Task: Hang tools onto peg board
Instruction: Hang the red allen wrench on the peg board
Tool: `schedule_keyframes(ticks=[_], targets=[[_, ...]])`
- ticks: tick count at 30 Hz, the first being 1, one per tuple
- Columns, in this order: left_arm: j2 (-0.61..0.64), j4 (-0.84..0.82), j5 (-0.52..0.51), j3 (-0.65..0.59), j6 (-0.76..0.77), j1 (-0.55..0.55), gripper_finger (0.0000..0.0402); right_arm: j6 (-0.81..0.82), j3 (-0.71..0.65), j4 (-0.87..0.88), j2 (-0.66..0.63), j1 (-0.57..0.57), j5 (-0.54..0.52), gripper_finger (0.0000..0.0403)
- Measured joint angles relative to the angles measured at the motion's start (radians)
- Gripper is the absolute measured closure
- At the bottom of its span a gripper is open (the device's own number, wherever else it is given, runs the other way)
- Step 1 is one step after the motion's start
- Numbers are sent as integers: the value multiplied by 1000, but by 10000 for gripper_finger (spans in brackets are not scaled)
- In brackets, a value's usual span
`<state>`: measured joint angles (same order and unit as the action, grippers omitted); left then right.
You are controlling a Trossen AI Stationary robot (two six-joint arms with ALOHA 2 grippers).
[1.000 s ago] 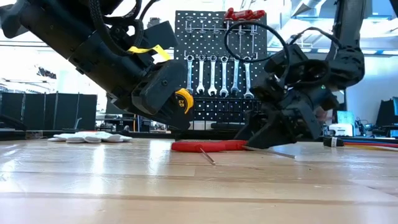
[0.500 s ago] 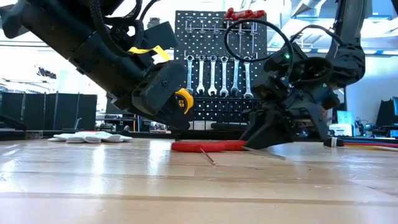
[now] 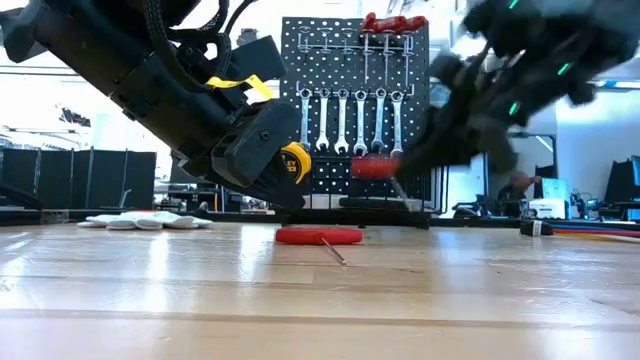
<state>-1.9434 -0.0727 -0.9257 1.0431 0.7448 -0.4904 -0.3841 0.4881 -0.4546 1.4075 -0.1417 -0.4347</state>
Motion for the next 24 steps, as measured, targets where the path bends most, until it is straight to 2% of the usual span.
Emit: schedule_keyframes(ticks=[2,5,8,12,15,21,24], targets=[[0,0,0,0,0,0,231,-123,13,-23,-65,-81,-189,314],[0,1,0,0,0,0,231,-448,68,-143,-127,-172,-467,314],[0,2,0,0,0,0,231,-842,147,-360,-151,-184,-569,314],[0,3,0,0,0,0,231,-1241,265,-577,-142,-125,-564,314],[0,3,0,0,0,0,231,-1450,360,-621,-125,-44,-486,314],[0,2,0,0,0,0,231,-1661,538,-621,-39,130,-322,314],[0,1,0,0,0,0,231,-1708,618,-623,13,196,-260,314]])
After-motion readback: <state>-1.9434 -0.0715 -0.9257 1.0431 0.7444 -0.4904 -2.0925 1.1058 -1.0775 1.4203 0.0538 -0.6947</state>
